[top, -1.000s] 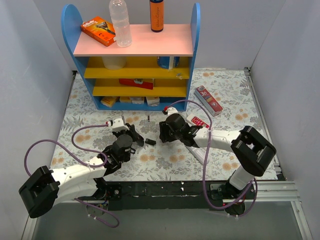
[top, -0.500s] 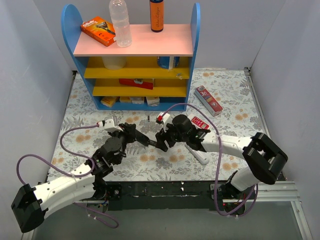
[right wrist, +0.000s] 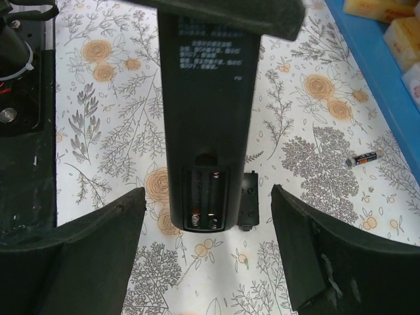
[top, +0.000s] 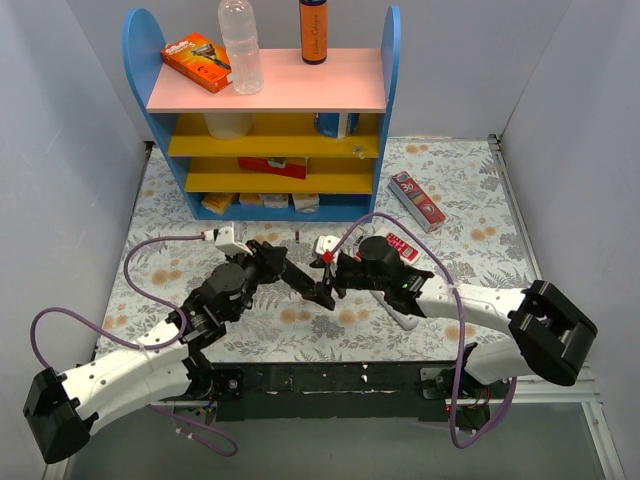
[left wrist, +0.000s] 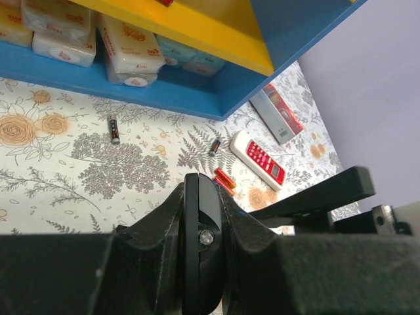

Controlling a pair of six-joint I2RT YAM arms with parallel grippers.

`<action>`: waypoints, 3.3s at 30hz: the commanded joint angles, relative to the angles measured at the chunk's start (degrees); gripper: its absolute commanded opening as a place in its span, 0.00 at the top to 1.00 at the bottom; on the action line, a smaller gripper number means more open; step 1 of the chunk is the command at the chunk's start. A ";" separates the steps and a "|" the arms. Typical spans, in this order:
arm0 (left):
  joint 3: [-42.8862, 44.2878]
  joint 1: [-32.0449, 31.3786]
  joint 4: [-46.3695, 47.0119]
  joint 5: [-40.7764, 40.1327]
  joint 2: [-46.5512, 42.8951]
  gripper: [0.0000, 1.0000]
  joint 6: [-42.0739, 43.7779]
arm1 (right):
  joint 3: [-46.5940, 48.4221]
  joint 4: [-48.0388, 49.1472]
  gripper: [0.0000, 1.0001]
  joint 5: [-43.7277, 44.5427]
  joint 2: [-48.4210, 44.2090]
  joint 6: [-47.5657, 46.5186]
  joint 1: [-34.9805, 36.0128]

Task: Load the batteries into the remote control
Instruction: Adjust the remote control.

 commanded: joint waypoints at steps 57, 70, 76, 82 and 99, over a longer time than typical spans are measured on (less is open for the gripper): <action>-8.12 1.48 20.71 0.06 2.17 0.46 -2.61 | 13.90 -4.33 0.99 19.35 7.43 18.84 7.04; -10.66 1.66 18.53 -2.41 1.47 1.00 -4.71 | 17.23 -15.22 0.47 18.82 7.87 17.44 7.13; -14.87 4.81 16.68 1.19 -2.22 1.00 -7.87 | 20.22 -28.48 0.30 19.44 6.47 14.80 5.47; -19.10 13.43 20.45 14.45 -4.77 1.00 -11.22 | 21.02 -40.79 0.34 24.45 5.76 11.82 -1.38; -26.39 18.27 40.40 38.46 -1.00 1.00 -12.28 | 24.44 -47.31 0.71 21.64 16.13 5.39 -14.14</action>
